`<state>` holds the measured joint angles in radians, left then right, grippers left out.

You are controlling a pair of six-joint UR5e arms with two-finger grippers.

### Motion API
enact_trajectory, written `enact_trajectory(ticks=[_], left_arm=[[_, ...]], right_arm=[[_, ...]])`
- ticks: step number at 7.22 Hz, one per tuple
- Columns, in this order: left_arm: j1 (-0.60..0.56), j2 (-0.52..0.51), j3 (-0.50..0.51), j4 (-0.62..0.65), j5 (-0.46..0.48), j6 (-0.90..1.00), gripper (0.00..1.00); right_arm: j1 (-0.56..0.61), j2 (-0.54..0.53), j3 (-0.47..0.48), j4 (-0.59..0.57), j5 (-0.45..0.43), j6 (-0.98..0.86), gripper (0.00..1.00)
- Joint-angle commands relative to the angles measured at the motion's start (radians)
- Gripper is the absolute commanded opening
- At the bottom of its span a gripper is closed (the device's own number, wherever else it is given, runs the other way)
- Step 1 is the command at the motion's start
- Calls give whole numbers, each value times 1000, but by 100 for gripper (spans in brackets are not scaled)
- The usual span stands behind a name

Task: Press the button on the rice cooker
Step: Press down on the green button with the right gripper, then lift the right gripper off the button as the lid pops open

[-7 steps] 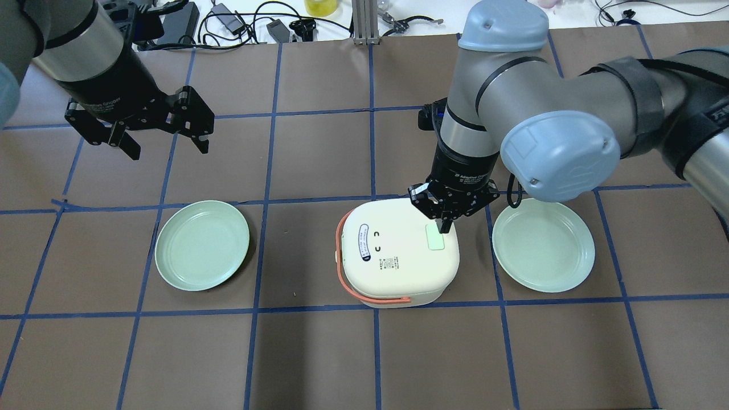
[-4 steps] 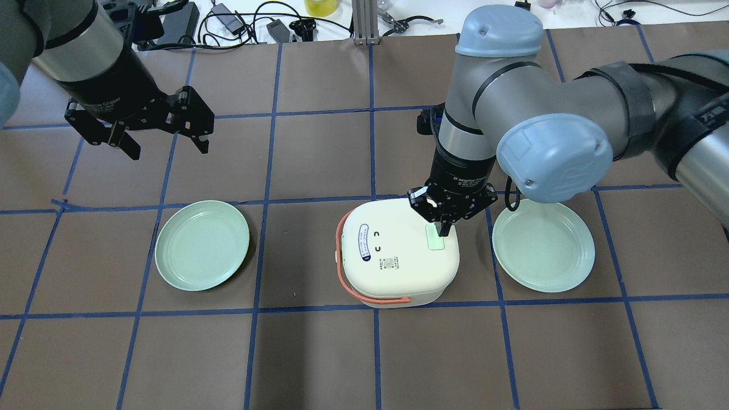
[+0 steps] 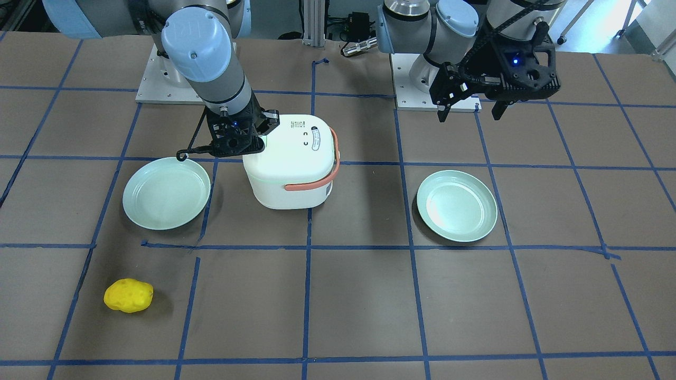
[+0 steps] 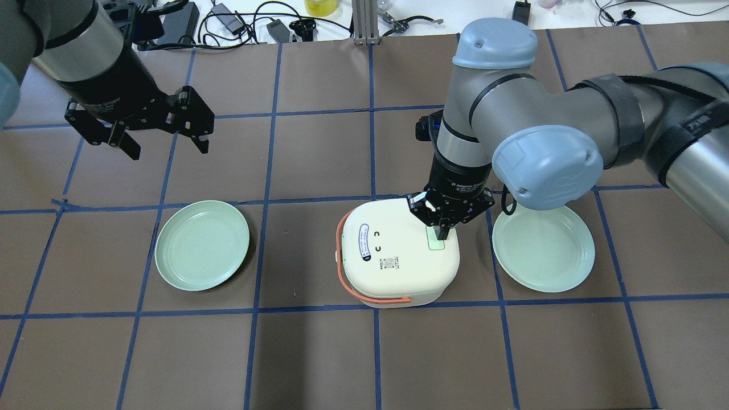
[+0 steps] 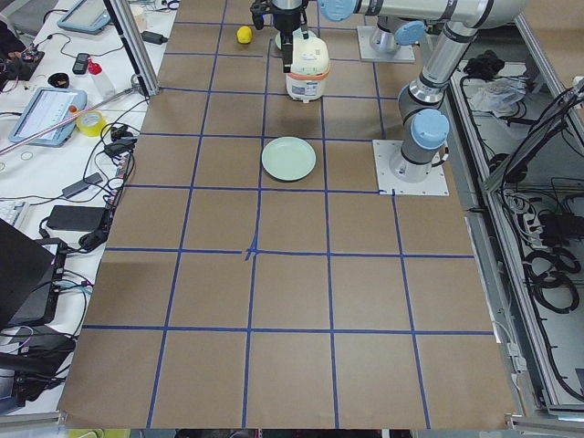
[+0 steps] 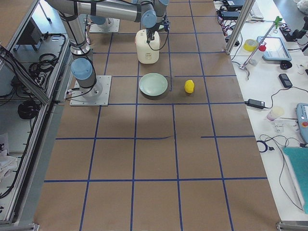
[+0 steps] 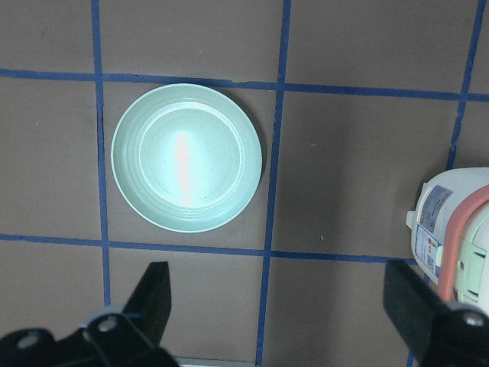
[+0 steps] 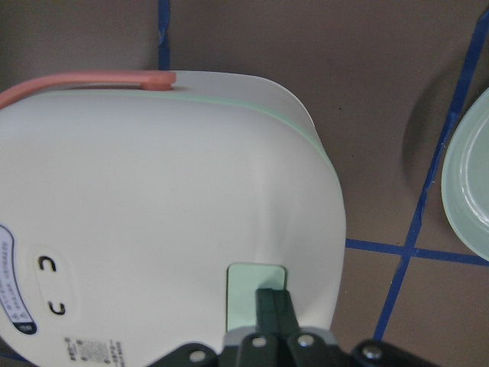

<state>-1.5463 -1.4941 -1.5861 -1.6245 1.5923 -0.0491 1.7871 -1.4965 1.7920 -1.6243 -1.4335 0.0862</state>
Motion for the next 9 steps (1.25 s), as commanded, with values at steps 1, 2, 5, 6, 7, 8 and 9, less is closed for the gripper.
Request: enact_trajectory(ticks=[1, 2, 5, 6, 7, 8, 9], left_arm=[[0, 0, 0, 0, 0, 0, 100], [0, 0, 0, 0, 0, 0, 100], [0, 0, 0, 0, 0, 0, 100], [0, 0, 0, 0, 0, 0, 100], [0, 0, 0, 0, 0, 0, 100], [0, 0, 0, 0, 0, 0, 100], [0, 0, 0, 0, 0, 0, 100]], right_arm=[[0, 15, 1, -8, -1, -5, 0], [0, 13, -2, -8, -2, -2, 0], [-2, -21, -130, 108, 54, 10, 0], [-6, -19, -187, 156, 38, 10, 0], [-9, -30, -257, 225, 33, 12, 0], [-18, -30, -314, 247, -4, 12, 41], [-21, -31, -351, 247, -48, 12, 52]])
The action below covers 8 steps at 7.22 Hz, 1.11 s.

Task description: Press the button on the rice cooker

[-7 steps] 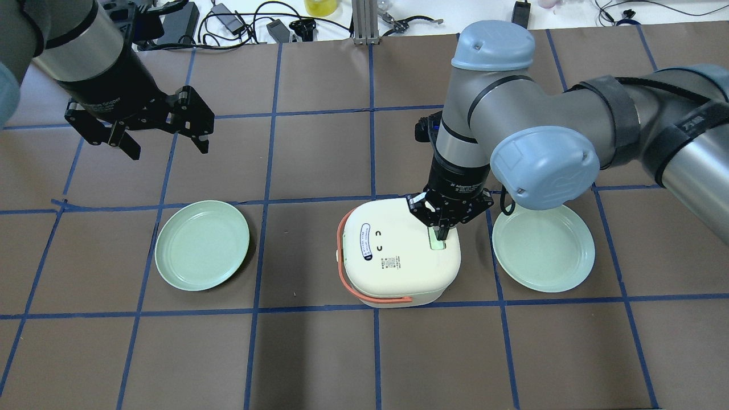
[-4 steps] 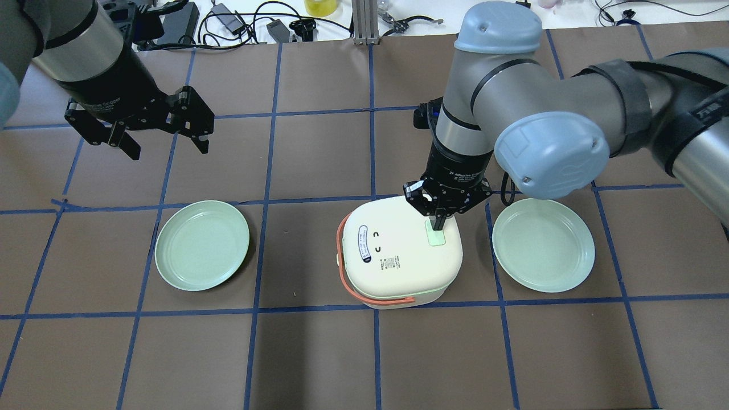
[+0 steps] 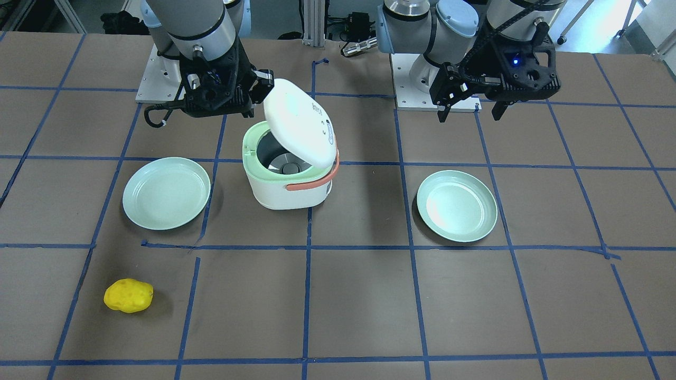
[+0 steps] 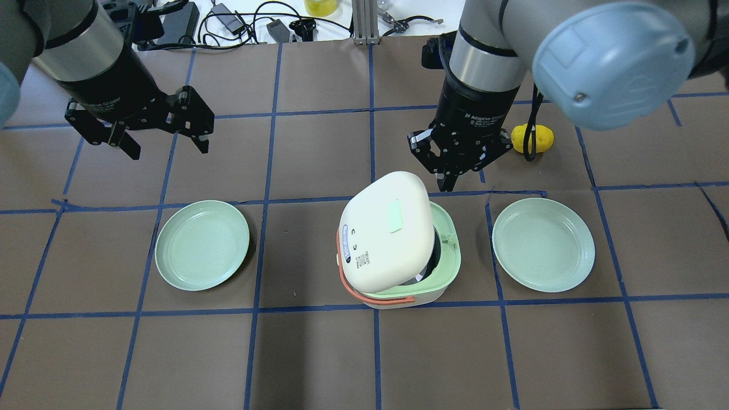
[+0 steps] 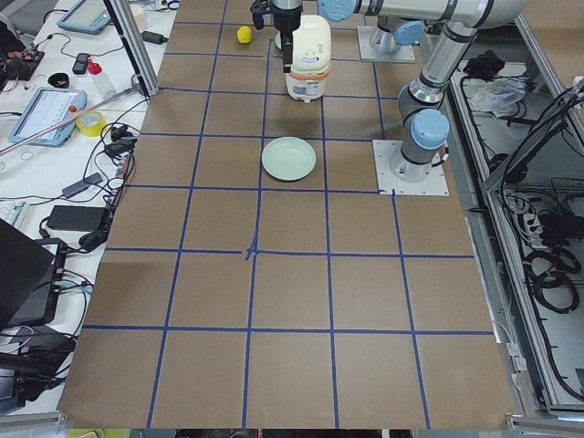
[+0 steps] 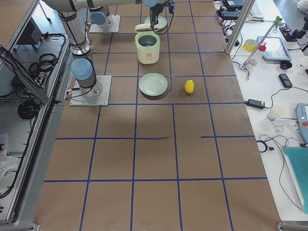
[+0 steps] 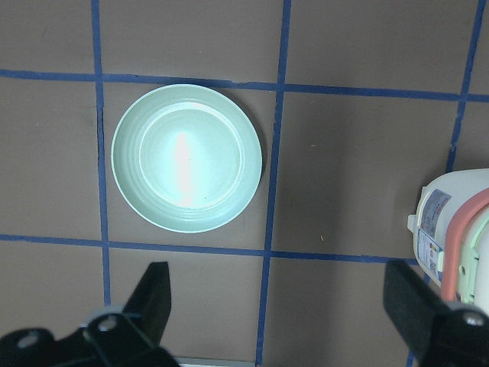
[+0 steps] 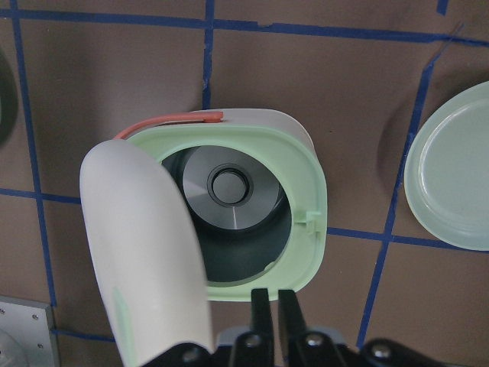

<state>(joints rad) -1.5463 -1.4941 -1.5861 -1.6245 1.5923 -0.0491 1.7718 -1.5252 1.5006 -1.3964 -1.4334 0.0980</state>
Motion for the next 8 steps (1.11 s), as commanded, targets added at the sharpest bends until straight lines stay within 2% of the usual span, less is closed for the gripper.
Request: enact_trajectory(ticks=[1, 2, 3, 5, 8], left_arm=[[0, 0, 0, 0, 0, 0, 100], [0, 0, 0, 0, 0, 0, 100], [0, 0, 0, 0, 0, 0, 100], [0, 0, 0, 0, 0, 0, 100], [0, 0, 0, 0, 0, 0, 100]], right_arm=[[-8, -12, -72, 29, -51, 0, 68], [-8, -13, -79, 20, -56, 3, 100], [-18, -16, -85, 16, -96, 5, 100], [-121, -16, -83, 7, -111, -9, 100], [-164, -15, -80, -52, -134, -35, 97]])
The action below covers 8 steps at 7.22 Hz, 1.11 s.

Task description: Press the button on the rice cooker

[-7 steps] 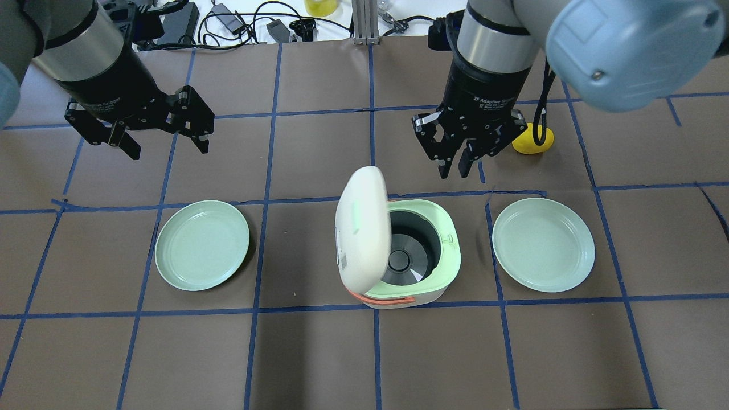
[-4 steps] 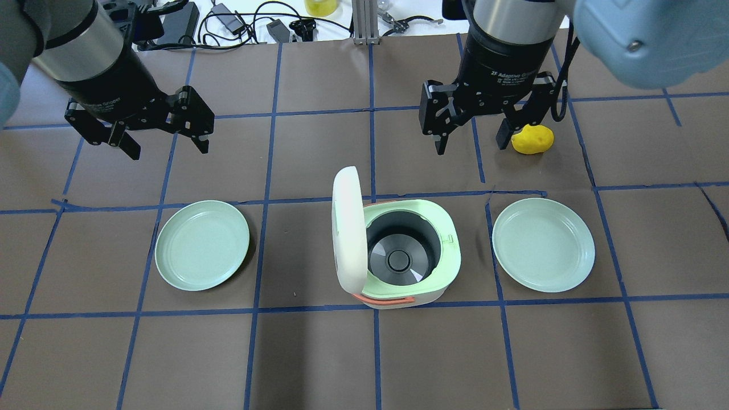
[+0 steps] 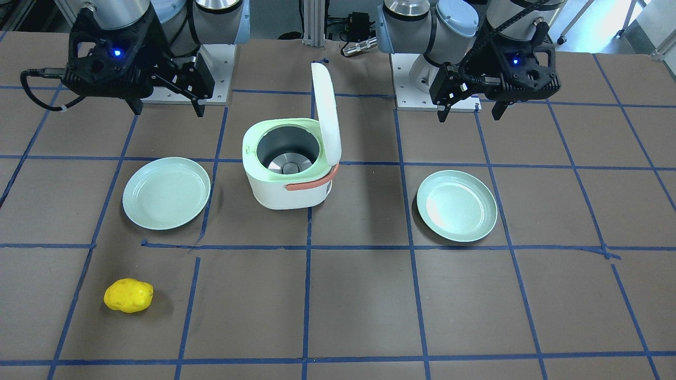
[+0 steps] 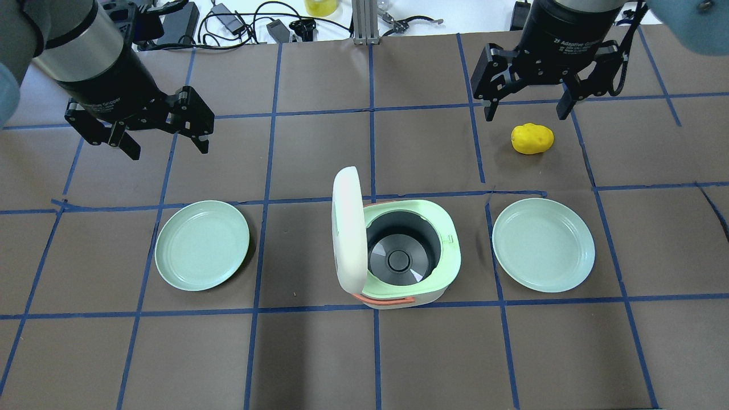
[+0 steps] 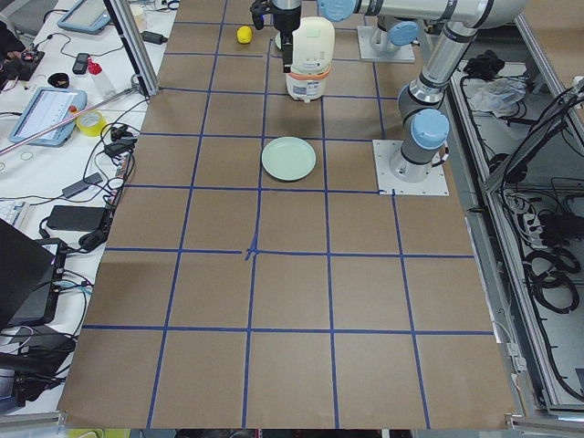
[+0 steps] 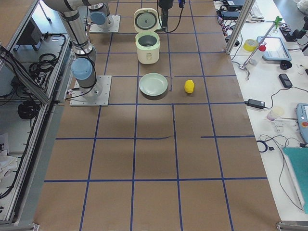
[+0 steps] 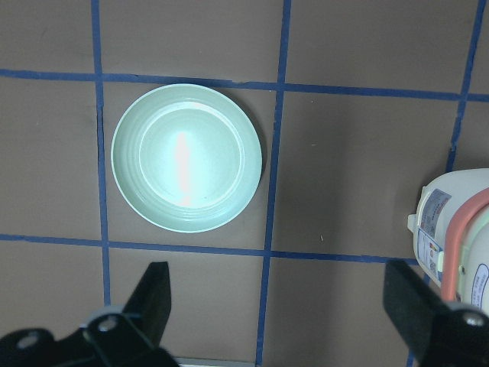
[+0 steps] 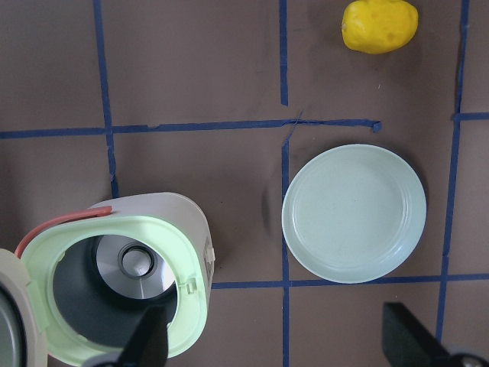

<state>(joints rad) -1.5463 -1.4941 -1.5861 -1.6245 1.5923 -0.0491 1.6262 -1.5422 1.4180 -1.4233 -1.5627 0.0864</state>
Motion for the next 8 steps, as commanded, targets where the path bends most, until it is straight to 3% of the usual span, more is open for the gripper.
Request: enact_trajectory(ticks=[1, 8], left_arm=[[0, 0, 0, 0, 0, 0, 100], [0, 0, 0, 0, 0, 0, 100]], right_arm=[[-38, 1, 7, -57, -5, -30, 100], [-82, -1, 16, -37, -5, -30, 100]])
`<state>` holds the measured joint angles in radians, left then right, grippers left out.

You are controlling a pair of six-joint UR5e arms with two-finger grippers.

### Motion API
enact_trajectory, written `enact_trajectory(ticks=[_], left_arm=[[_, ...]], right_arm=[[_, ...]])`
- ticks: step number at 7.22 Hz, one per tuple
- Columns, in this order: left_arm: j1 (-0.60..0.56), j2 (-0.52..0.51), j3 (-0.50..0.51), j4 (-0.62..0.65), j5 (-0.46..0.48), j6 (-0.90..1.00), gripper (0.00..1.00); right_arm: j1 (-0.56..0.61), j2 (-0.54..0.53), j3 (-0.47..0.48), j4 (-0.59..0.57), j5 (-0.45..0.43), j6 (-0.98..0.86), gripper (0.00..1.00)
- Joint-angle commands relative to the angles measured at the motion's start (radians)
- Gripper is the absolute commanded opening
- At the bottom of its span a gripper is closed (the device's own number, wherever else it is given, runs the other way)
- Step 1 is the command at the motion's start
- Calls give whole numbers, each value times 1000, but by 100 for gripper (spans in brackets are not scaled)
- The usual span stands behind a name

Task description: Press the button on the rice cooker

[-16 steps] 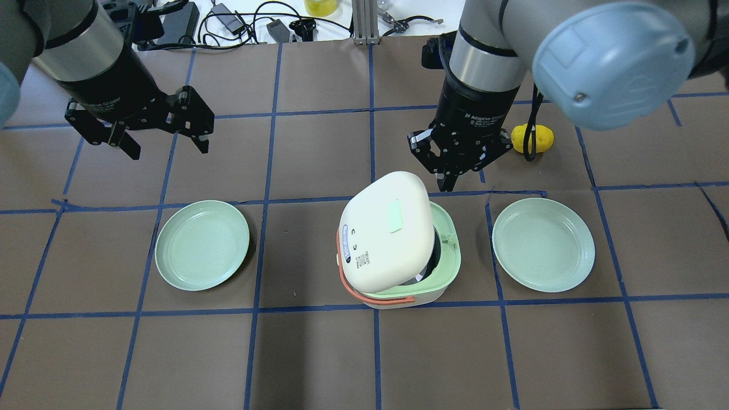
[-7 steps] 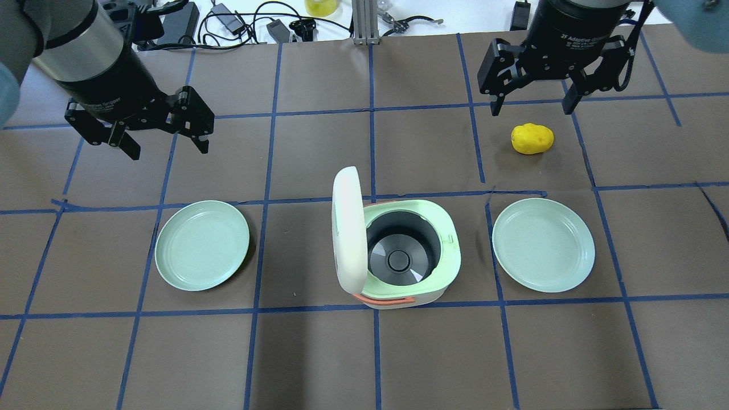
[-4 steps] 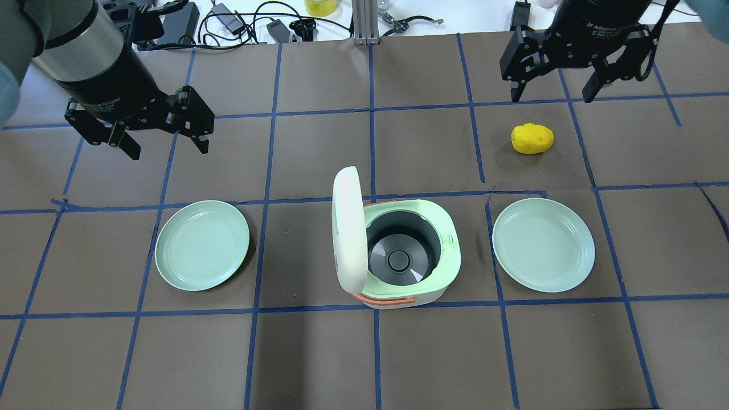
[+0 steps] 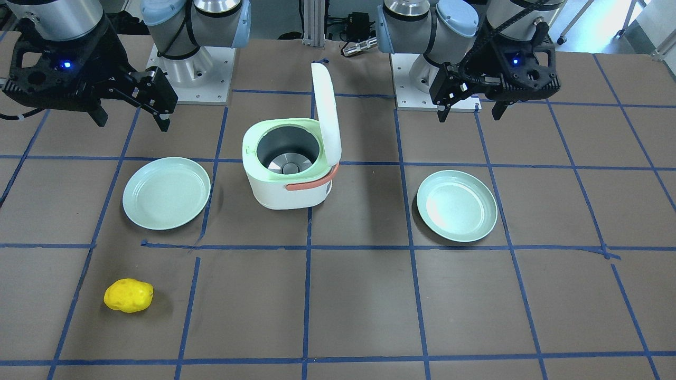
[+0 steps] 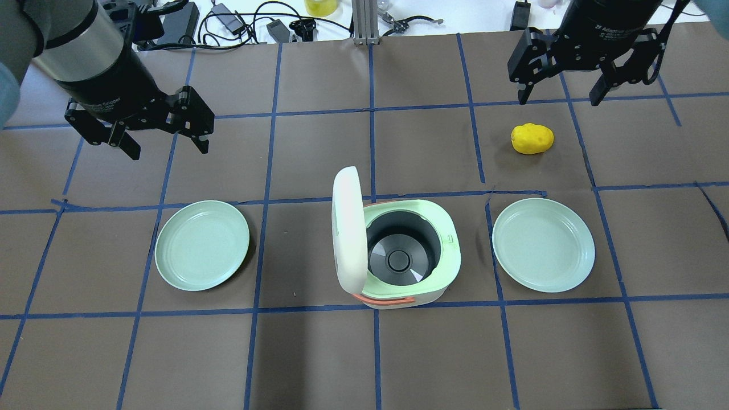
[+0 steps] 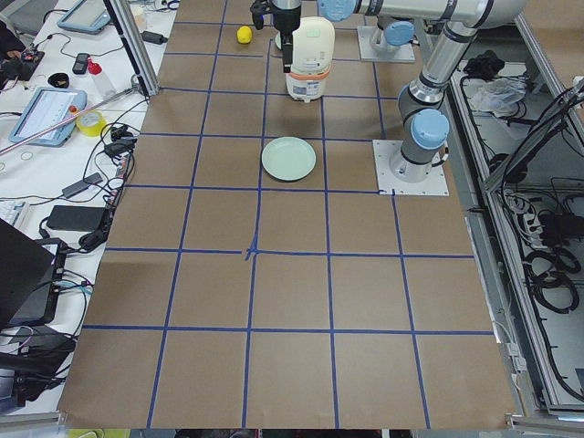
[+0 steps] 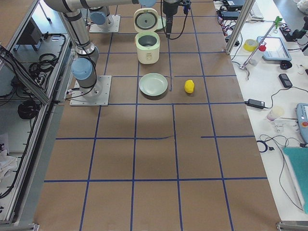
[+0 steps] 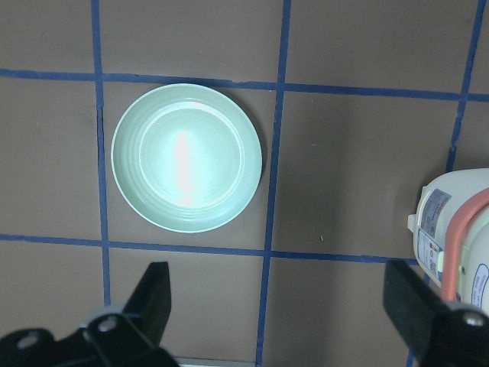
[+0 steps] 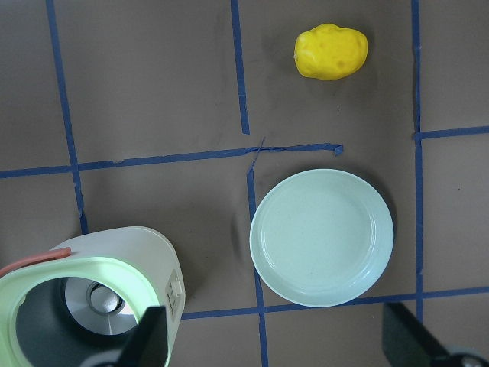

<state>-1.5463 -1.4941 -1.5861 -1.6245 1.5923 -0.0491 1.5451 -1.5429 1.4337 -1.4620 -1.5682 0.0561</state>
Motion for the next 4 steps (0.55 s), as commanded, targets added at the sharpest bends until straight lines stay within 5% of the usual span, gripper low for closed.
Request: enact_trajectory(ticks=[1, 4], left_arm=[[0, 0, 0, 0, 0, 0, 100], [0, 0, 0, 0, 0, 0, 100]], right_arm=[[1, 0, 1, 2, 2, 1, 100], [4, 0, 4, 2, 11, 1, 100]])
